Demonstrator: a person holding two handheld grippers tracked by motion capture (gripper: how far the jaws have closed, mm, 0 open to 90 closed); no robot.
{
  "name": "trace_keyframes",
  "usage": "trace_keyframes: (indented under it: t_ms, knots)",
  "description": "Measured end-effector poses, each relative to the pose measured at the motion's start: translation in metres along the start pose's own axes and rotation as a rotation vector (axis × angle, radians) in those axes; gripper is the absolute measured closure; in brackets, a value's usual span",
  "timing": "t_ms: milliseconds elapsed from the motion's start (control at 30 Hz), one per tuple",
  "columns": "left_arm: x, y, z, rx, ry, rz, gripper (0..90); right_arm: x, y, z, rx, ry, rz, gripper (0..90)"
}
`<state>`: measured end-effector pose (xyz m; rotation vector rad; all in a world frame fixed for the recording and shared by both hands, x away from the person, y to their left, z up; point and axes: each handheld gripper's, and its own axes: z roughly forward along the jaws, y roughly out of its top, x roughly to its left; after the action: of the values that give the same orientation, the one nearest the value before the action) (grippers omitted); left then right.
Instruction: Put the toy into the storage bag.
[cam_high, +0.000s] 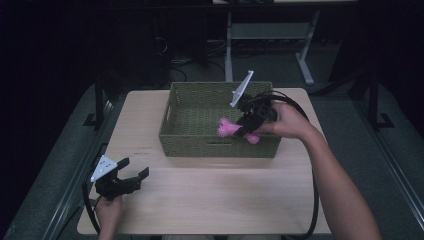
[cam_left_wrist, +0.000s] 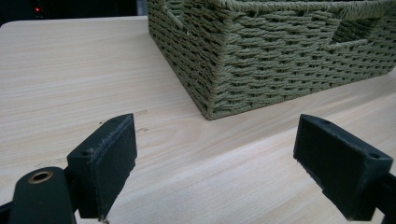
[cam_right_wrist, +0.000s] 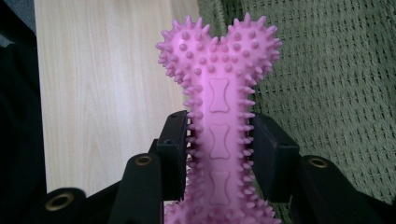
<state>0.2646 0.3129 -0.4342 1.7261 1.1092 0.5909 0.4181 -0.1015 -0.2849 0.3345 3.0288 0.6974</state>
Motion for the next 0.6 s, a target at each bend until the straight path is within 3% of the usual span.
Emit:
trace_keyframes:
  t_ms: [600]
  knots:
    - [0.000, 0.001, 0.002, -0.001, -0.005, -0.001, 12.8, -0.034, 0.007, 0.008, 0.029, 0.009, 0.040, 58.4]
